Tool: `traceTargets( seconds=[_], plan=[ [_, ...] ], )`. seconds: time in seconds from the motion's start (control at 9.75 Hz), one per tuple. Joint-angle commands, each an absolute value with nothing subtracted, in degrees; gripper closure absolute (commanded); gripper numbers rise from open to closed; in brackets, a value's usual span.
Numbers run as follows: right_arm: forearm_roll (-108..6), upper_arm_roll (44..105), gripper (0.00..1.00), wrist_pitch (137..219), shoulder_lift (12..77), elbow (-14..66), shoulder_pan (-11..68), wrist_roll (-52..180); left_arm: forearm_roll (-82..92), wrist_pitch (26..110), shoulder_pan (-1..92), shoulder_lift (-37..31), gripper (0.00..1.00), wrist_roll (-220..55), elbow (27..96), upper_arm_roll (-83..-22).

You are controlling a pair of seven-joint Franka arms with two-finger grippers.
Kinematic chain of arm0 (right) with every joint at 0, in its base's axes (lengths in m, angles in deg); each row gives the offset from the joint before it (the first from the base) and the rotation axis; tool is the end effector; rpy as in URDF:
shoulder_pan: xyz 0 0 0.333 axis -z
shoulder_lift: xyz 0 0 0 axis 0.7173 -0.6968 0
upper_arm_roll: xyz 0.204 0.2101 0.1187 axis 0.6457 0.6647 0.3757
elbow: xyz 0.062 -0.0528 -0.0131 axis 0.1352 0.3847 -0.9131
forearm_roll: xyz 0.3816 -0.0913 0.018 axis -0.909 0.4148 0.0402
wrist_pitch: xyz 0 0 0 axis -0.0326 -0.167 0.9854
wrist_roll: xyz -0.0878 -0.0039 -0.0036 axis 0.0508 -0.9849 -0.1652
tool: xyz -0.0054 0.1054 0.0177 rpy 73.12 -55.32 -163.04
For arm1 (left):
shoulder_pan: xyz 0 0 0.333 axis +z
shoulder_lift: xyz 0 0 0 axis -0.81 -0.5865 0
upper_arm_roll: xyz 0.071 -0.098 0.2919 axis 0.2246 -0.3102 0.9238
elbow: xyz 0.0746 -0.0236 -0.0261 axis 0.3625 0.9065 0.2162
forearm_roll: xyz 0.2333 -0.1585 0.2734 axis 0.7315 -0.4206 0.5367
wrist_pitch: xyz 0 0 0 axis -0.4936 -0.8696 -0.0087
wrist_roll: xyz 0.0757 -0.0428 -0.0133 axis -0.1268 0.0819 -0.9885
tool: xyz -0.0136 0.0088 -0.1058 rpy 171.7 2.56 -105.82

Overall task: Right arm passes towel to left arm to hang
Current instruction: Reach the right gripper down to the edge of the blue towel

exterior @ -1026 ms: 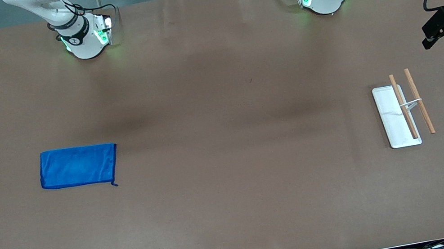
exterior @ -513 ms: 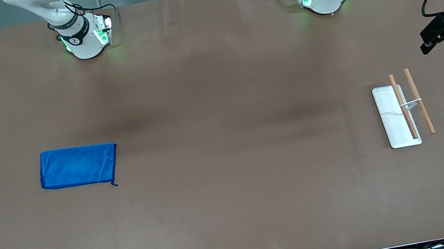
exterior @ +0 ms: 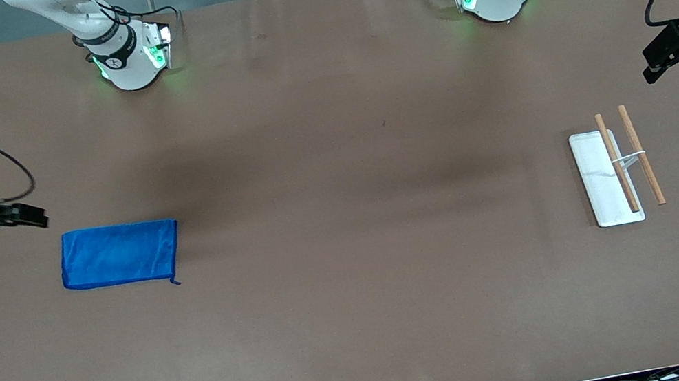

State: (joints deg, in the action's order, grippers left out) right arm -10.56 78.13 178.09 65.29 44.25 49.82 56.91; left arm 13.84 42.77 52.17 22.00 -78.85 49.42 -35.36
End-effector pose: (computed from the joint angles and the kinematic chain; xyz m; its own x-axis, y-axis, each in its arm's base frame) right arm 0.5482 -0.0614 0.4135 0.9915 -0.1090 -0.0703 -0.1047 -0.9925 0.0628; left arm 0.5601 -0.0291 0.6452 0.9977 -0.0022 0.0683 -0.0030 -0.9999 0.0108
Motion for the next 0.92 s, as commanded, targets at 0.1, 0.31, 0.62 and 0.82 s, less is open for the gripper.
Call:
traceTargets(
  seconds=[0.1,0.31,0.62,0.82],
  plan=[
    [-9.25,78.30,0.00,195.27,63.65,57.89,49.96,57.18,14.35,43.15,52.07,18.84,0.00,-78.99,47.34,-35.70],
    [-9.25,78.30,0.00,207.48,58.64,62.12,49.88,57.09,13.91,41.05,52.24,15.93,0.00,-79.26,44.76,-35.61],
    [-9.25,78.39,0.00,215.79,53.09,63.45,50.23,57.00,13.82,41.65,52.42,17.50,0.00,-77.94,45.29,-35.61],
    [-9.25,78.39,0.00,220.61,50.11,63.63,50.23,57.00,12.34,41.65,52.68,19.26,0.00,-77.85,46.33,-35.61]
  ],
)
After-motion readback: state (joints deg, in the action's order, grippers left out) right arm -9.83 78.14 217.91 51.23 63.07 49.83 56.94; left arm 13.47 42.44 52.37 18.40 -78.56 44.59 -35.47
